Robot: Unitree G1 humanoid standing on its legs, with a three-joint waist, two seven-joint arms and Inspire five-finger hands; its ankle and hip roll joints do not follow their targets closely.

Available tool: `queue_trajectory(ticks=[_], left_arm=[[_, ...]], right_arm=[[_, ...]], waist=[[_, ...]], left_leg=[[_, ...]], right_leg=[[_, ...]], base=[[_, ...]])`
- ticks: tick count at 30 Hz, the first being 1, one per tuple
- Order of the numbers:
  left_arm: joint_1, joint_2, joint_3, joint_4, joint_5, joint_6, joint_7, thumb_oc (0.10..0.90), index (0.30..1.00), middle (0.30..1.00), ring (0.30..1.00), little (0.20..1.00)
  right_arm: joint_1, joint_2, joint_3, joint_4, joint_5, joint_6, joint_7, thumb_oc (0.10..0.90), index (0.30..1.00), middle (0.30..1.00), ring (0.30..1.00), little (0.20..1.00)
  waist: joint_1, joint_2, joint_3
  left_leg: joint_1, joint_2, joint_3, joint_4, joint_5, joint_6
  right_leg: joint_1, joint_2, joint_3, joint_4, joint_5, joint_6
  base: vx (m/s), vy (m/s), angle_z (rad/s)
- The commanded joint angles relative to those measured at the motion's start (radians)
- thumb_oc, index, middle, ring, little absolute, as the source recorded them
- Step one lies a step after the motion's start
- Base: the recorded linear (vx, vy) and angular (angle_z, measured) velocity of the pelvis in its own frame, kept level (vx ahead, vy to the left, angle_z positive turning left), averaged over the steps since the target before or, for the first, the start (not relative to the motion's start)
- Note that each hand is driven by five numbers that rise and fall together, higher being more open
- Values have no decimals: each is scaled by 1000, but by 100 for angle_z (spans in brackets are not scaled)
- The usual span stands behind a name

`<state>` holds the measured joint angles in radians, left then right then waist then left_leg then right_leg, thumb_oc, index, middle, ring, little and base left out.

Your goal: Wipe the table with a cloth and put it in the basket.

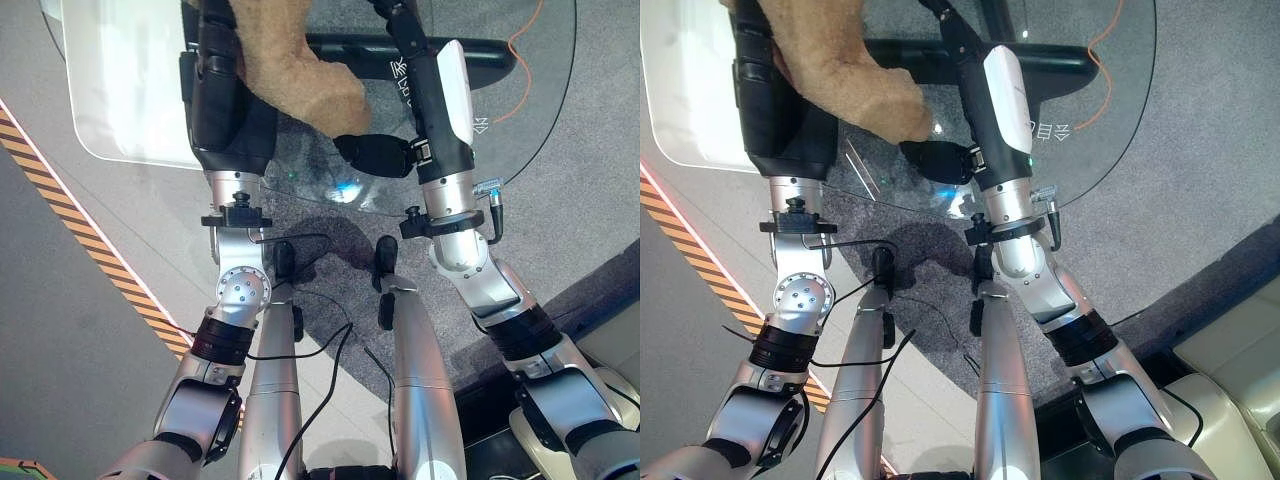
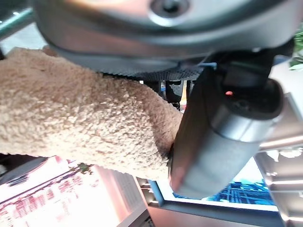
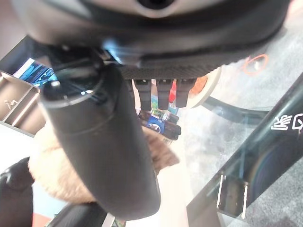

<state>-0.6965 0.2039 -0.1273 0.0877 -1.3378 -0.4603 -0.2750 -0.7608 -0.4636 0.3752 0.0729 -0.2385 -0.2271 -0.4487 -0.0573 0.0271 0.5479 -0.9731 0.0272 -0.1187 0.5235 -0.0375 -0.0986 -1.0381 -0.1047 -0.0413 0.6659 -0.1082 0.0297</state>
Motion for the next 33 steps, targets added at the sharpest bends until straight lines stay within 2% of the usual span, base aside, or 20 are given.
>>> queue_trajectory(ticks=[1, 12, 17, 26, 33], left_arm=[[-90, 11, 62, -175, 35, -121, -63, 100, 300, 300, 300, 200], [-86, 15, 82, -184, 50, -180, -40, 100, 300, 300, 300, 200], [-87, 29, 91, -179, 87, -199, -12, 100, 300, 300, 300, 200], [-70, 59, 121, -143, 123, -245, 25, 100, 300, 300, 300, 200], [-54, 98, 152, -88, 147, -299, 81, 100, 300, 300, 300, 200]], right_arm=[[-39, 34, -79, -111, -46, -73, -71, 800, 900, 900, 900, 900], [-34, 36, -81, -96, -53, -56, -96, 800, 900, 900, 900, 900], [-25, 36, -90, -71, -57, -37, -144, 800, 900, 900, 900, 900], [24, 23, -153, 52, -16, -19, -341, 800, 900, 900, 900, 900], [52, -10, -205, 158, 60, -7, -445, 800, 900, 900, 900, 900]], waist=[[19, -16, -28], [22, -13, -28], [23, -10, -28], [22, -4, -28], [25, -1, -28]], left_leg=[[26, -87, 129, 6, -51, 120], [26, -86, 127, 6, -51, 118], [25, -85, 126, 10, -52, 116], [31, -84, 125, 8, -59, 119], [34, -83, 125, 12, -66, 121]], right_leg=[[69, 107, -39, -78, 1, -36], [70, 107, -40, -73, -5, -36], [69, 105, -41, -69, -7, -35], [71, 105, -40, -63, -11, -34], [73, 104, -39, -59, -13, -33]], base=[[0, 0, 0], [0, 0, 0], [0, 0, 0], [0, 0, 0], [0, 0, 0]])
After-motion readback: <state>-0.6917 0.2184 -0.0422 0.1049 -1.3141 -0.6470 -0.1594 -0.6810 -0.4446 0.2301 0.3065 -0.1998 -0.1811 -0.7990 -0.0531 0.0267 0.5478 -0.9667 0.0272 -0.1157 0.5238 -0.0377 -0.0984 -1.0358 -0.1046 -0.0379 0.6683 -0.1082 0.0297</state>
